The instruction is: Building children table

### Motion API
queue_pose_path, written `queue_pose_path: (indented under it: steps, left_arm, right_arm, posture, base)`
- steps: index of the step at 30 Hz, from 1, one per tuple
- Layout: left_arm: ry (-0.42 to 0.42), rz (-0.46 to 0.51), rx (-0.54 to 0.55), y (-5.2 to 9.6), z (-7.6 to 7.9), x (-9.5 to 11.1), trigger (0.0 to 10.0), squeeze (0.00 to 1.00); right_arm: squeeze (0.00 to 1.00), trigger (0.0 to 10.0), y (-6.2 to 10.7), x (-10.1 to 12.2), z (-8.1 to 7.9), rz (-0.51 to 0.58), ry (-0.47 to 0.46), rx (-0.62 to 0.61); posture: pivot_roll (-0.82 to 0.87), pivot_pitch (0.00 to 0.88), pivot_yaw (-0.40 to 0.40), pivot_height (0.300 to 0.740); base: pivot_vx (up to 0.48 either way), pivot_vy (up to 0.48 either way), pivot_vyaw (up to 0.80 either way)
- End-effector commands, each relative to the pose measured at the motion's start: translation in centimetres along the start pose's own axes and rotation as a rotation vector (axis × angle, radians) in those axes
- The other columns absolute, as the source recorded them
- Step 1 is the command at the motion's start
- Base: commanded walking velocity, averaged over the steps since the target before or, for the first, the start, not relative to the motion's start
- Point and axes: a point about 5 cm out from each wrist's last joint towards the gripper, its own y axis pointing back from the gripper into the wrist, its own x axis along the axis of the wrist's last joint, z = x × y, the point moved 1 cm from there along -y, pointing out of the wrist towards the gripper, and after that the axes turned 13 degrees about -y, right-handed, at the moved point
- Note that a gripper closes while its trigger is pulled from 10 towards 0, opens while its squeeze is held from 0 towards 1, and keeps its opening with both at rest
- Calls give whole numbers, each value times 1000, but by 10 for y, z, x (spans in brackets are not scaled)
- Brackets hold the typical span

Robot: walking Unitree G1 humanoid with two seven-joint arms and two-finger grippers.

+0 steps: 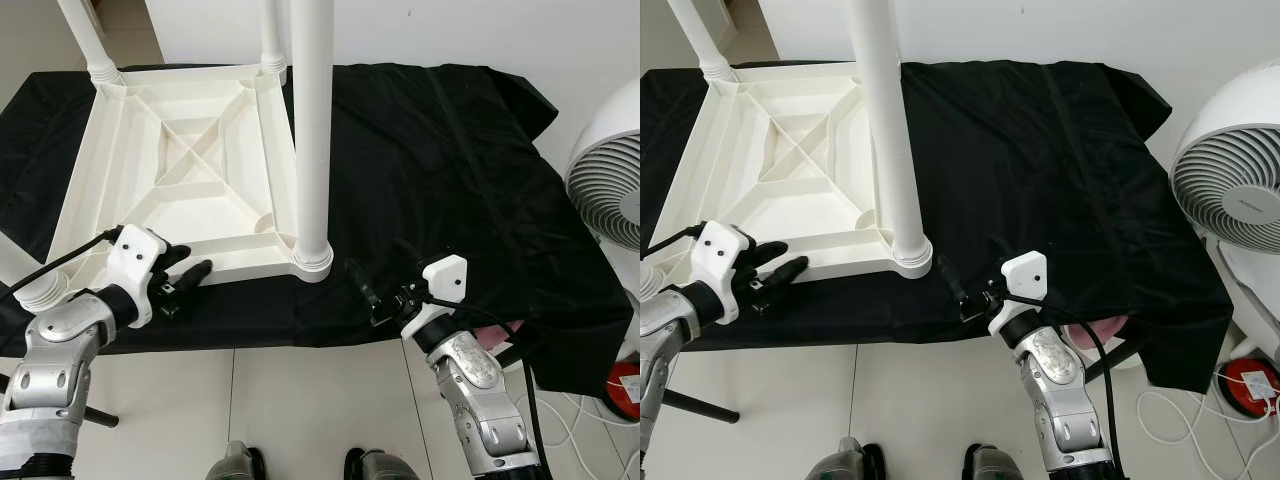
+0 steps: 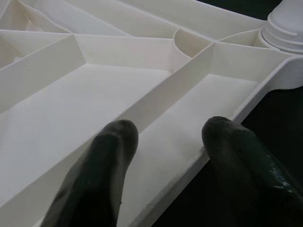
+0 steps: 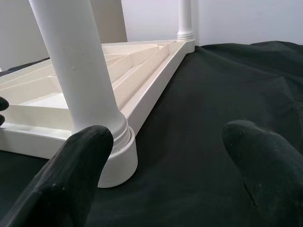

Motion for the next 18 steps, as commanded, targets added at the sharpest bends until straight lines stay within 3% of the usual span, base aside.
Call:
queue_pose_path:
  steps: [1, 7, 8, 9, 18]
  left_arm:
    - [12, 5, -41, -1, 6, -1, 10000, 1000]
    - [-12, 15, -119, -5, 16, -1, 10000, 1000]
    - [-20, 17, -137, -5, 18, -1, 10000, 620]
    - [-30, 20, -152, -6, 20, -1, 10000, 0]
    - [-57, 6, -227, -9, 27, -6, 10000, 0]
  right_arm:
    - [0, 10000, 4, -1, 1, -3, -5, -10]
    - [0, 10000, 6, -4, 1, -20, 5, -9]
    - [0, 10000, 6, -5, 1, -25, 12, -5]
    - [0, 10000, 6, -6, 1, -29, 17, -2]
    - [0, 10000, 4, -6, 2, -34, 27, 4]
  posture:
    - [-94, 118, 67, 740]
    - [-96, 114, 72, 740]
    - [-96, 114, 72, 740]
    - [-96, 113, 69, 740]
    - [-98, 105, 68, 740]
  base:
    - [0, 0, 0]
    - [0, 0, 0]
    - [0, 0, 0]
    - [0, 0, 0]
    - [0, 0, 0]
